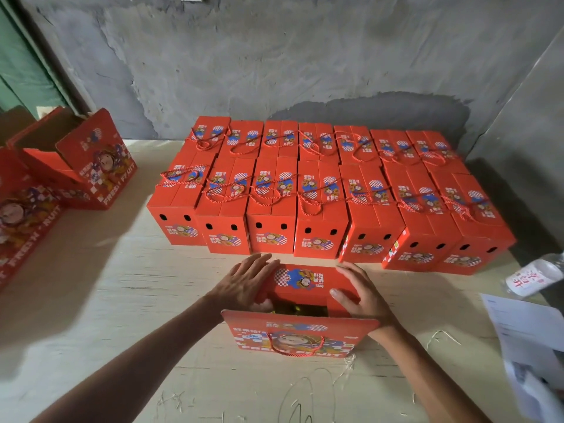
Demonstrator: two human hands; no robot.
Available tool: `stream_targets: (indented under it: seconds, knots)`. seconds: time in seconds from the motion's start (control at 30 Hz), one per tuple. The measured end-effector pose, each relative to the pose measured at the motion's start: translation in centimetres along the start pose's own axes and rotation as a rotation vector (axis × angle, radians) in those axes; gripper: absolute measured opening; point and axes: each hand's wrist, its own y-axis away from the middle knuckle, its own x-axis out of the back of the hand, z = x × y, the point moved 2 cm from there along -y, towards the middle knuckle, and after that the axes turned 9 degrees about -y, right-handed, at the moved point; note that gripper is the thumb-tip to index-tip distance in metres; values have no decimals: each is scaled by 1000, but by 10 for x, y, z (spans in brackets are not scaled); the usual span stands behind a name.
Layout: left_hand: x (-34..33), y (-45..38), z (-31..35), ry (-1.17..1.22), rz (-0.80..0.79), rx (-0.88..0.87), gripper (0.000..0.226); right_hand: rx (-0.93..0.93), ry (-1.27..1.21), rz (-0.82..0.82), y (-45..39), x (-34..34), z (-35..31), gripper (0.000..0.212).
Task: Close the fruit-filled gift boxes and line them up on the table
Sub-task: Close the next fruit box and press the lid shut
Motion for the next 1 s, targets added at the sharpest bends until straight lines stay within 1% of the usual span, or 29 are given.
stream_targets:
  seconds: [0.07,0.17,0.2,0.27,0.33,0.4,0.47,0.5,0.57,0.63,0.67,0.7,0.73,0.77,0.8,0.87,0.9,0.93,1.0]
  knots:
    - [-2,0,1,1,10,3,93,-1,-11,12,1,1,1,59]
    - [-5,-2,-2,102,13,28,87,-15,-60,25,3,1,1,63]
    - [-5,-1,-3,133,14,39,85,-18,-74,38,4,0,1,60]
    - [-6,0,-4,162,43,43,83,-9,-51,116,7,1,0,45]
    - [-3,1,-1,164,107,13,79,50,38,237,9,4,-4,28]
    - [2,5,-1,169,222,40,73,129,106,329,12,6,-10,27]
    - [7,15,-4,212,388,128,64,168,101,385,14,7,-15,29]
    - [7,22,-7,250,469,167,55,144,69,391,15,8,-16,28]
    - [6,40,-11,405,524,263,37,20,-51,367,21,6,-18,24]
    - [1,56,-14,556,505,367,32,-108,-208,323,26,7,-17,17]
    - [-1,64,-13,586,500,384,23,-155,-293,306,29,8,-16,13]
    - [-6,72,-13,594,495,369,6,-177,-356,296,33,9,-14,9]
    - [-6,79,-11,563,503,344,20,-176,-390,286,37,9,-13,5]
    - [-10,84,-7,552,504,303,42,-160,-408,273,42,10,-14,4]
    - [-10,89,-2,549,489,288,56,-137,-416,263,46,10,-15,9]
    - [-2,95,6,565,431,265,70,-96,-407,234,54,11,-15,17]
    - [2,98,8,565,410,234,70,-77,-379,205,57,12,-15,21]
    - [5,101,9,557,388,194,64,-65,-342,168,60,14,-15,29]
    - [11,107,12,603,322,131,45,-99,-282,74,66,19,-16,52]
